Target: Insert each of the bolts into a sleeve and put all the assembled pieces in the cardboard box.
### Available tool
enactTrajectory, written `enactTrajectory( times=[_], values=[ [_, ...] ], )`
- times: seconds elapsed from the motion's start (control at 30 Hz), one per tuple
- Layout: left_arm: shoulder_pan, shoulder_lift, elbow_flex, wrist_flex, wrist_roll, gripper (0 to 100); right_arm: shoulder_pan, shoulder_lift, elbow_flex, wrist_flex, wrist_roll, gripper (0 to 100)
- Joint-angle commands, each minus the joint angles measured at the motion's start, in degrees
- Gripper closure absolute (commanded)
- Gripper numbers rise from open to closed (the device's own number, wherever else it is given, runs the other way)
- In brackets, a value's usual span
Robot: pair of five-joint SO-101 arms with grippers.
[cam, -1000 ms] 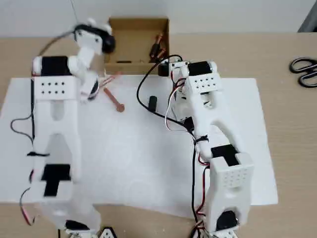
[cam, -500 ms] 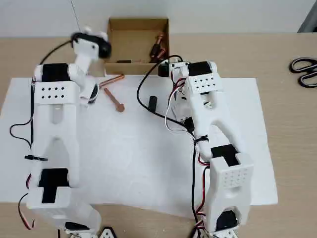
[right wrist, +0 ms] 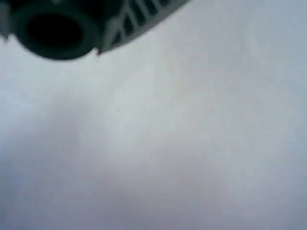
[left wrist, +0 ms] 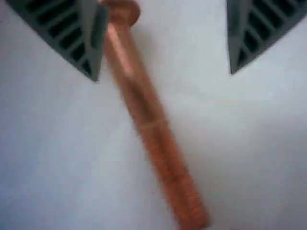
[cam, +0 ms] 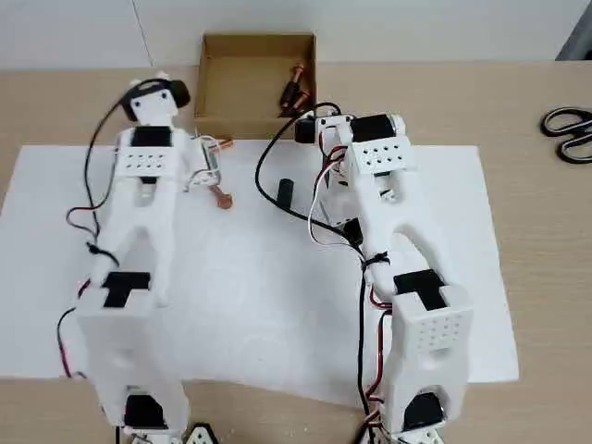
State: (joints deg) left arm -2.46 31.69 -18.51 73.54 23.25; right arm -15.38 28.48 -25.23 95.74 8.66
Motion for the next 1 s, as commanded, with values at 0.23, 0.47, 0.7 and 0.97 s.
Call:
enactTrajectory(
  times=[0.23,0.47,0.7,0.97],
  values=[
    [0.7,10.9,-11.47,-0.79,0.62,83,0.66,-4.0,-0.26,0.04,0.26,99.5],
    [1.14,12.48,-11.56,-0.79,0.53,98,0.66,-4.0,-0.26,0.04,0.26,99.5],
    [3.52,11.25,-19.82,10.55,0.35,99,0.66,-4.0,-0.26,0.04,0.26,99.5],
    [3.69,7.82,-38.11,27.08,-13.27,99,0.66,-4.0,-0.26,0.04,0.26,99.5]
  ],
)
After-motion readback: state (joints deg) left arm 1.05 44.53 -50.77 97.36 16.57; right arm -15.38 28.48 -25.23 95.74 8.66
